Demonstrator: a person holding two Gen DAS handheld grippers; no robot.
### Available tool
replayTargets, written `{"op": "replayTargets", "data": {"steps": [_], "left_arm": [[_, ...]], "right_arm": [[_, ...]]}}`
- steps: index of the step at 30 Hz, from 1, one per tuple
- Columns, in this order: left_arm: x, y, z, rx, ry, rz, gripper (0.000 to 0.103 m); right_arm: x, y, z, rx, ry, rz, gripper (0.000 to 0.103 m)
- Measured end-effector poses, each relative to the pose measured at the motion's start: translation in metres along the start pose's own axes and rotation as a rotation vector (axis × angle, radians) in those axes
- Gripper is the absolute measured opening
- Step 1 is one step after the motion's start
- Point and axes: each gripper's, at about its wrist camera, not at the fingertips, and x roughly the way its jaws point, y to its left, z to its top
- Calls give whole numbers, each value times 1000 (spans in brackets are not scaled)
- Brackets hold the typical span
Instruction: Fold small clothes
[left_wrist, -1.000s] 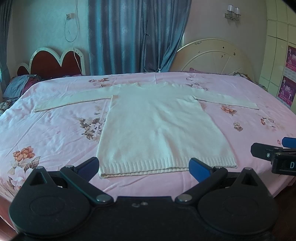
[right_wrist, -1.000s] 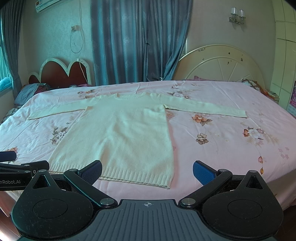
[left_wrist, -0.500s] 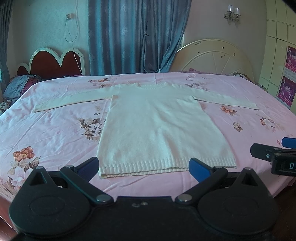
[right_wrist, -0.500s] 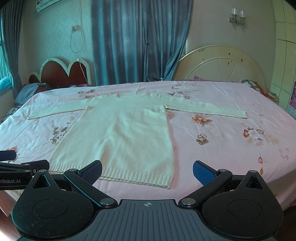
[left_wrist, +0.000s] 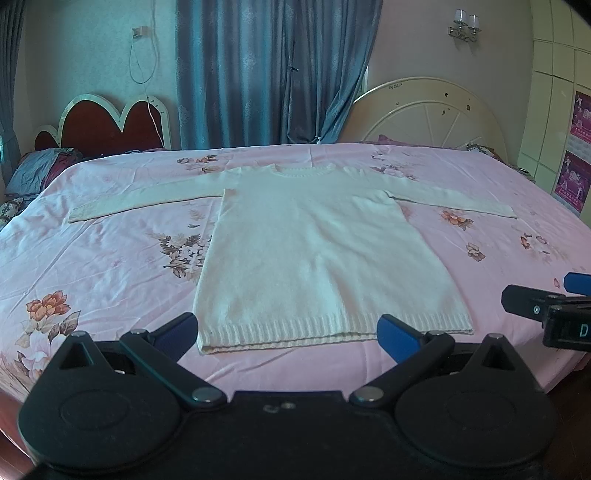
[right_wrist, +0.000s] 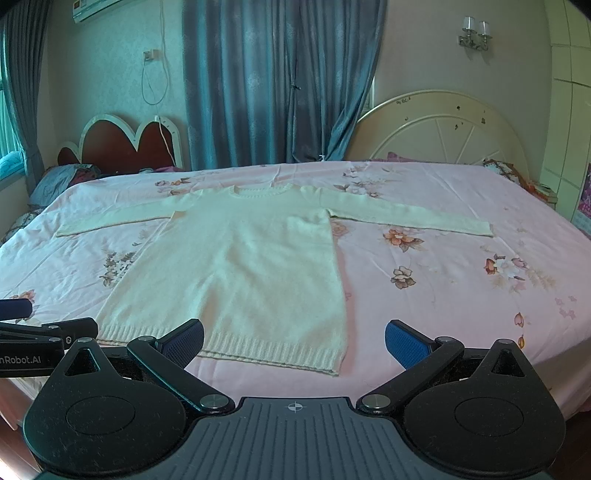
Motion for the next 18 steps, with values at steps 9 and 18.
{"op": "replayTargets", "data": {"steps": [9,18], "left_arm": [[2,2,-1,-1,5,-8,103],[19,7,1,-4,40,-30,103]], "right_arm": [[0,0,-1,4,2,-2,103],[21,-11,3,53,10,-14,103]]}}
